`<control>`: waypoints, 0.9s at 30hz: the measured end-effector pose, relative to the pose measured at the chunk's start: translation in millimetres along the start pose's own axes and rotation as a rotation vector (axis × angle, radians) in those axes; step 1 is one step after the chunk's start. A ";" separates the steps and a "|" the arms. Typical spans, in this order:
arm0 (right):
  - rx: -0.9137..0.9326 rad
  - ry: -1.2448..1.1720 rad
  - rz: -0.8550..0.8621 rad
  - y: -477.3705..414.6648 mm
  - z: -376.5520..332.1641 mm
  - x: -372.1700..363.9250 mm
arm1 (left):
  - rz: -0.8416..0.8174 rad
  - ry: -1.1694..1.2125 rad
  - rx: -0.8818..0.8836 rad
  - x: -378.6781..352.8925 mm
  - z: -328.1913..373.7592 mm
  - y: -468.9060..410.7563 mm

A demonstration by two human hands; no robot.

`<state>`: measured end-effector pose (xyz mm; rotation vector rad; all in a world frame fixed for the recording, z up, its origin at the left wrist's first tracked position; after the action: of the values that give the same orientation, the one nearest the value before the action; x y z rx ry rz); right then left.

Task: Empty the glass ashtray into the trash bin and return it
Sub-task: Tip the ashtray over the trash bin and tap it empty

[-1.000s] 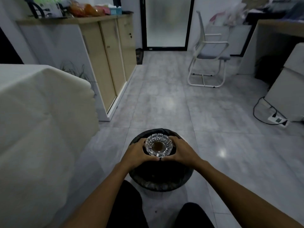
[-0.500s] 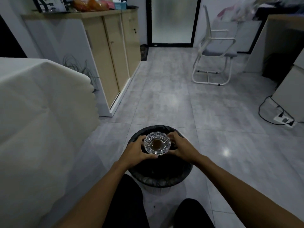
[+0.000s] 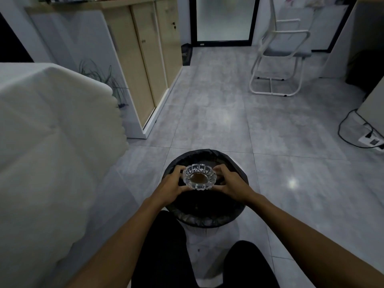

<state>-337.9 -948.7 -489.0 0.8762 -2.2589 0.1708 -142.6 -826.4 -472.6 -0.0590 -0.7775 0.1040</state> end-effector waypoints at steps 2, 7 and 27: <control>-0.009 -0.029 -0.009 -0.4 4.8 -2.1 | 0.002 -0.006 0.000 0.2 0.2 0.1; -0.114 -0.152 0.040 -1.4 12.5 1.8 | 0.009 -0.017 0.066 3.0 2.6 -7.1; -0.305 -0.189 0.104 -3.6 10.9 4.6 | 0.025 0.007 0.263 -8.7 0.3 -30.0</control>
<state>-344.2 -957.8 -494.6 0.6349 -2.4230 -0.2147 -146.8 -857.2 -475.7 0.1802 -0.7509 0.2290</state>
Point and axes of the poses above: each hand's wrist, its own y-axis away from the middle knuckle, its own x-axis out of the back of the hand, z = x × y, the point moved 7 cm from there along -y, towards the middle knuckle, and after that the axes turned 13 degrees about -x, right-handed, at the moved point
